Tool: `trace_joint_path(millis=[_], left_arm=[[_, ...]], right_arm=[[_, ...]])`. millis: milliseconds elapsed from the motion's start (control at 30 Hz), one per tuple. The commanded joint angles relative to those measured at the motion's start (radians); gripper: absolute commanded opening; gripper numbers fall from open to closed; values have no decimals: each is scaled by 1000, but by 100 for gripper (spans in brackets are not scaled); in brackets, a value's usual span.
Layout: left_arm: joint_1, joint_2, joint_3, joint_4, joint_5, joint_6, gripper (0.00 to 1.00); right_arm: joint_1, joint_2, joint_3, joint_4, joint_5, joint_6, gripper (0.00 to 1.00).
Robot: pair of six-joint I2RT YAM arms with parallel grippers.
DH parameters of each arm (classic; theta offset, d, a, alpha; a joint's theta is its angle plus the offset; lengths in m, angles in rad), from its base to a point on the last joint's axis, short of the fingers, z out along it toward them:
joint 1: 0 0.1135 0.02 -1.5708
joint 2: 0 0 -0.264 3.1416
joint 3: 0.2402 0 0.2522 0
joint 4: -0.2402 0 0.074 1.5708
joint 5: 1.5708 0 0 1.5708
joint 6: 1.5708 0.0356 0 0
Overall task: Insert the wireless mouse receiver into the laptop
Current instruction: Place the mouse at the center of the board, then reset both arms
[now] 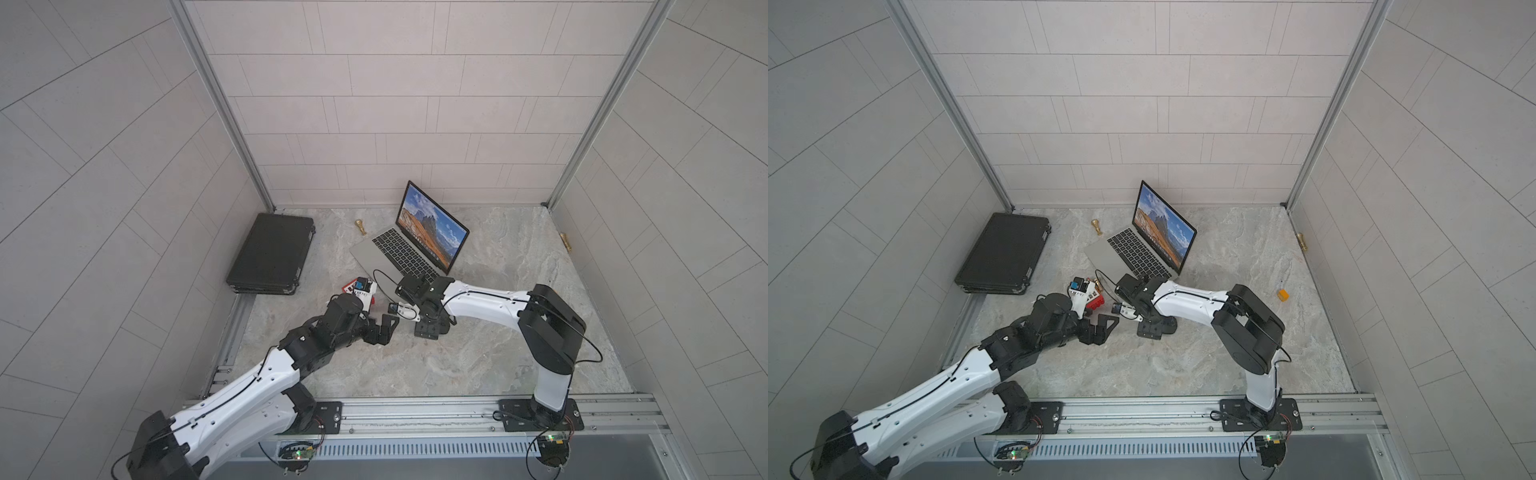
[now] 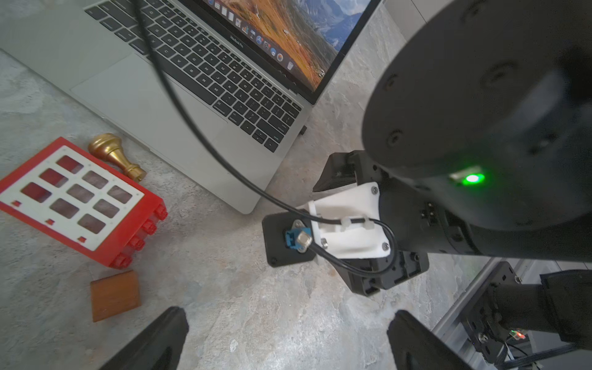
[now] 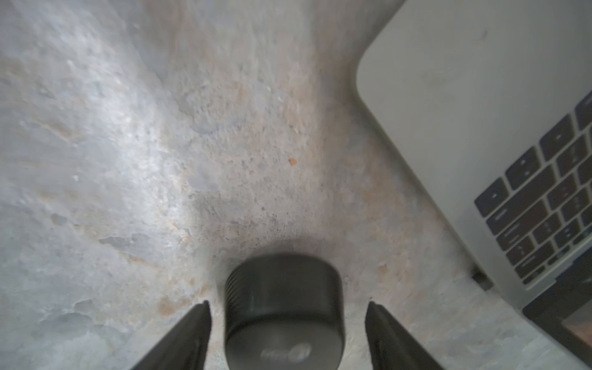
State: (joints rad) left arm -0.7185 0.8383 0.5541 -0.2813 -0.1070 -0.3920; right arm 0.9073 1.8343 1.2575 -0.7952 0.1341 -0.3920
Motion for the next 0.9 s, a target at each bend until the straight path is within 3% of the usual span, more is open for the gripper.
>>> trace_joint_path(millis=[0, 133, 233, 400, 533, 600, 733, 867], left_arm=[[56, 10, 5, 43, -56, 10, 100], [164, 38, 18, 113, -158, 30, 100], [270, 59, 27, 163, -313, 69, 100], [458, 72, -46, 389, -446, 276, 100], [621, 163, -235, 776, -314, 300, 100], [656, 246, -283, 914, -236, 323, 100], [677, 437, -299, 1119, -58, 376, 100], [684, 628, -207, 1140, 66, 420, 100]], right_arm=[[-33, -104, -30, 69, -84, 68, 96], [-100, -278, -106, 142, -162, 147, 100], [-196, -439, -200, 242, -159, 243, 100], [-496, -719, -427, 466, -213, 419, 100], [-766, -809, -571, 654, -240, 571, 100], [-841, -793, -606, 717, -200, 610, 100], [-890, -725, -722, 940, -71, 603, 100], [-899, -634, -846, 1277, -5, 573, 100]])
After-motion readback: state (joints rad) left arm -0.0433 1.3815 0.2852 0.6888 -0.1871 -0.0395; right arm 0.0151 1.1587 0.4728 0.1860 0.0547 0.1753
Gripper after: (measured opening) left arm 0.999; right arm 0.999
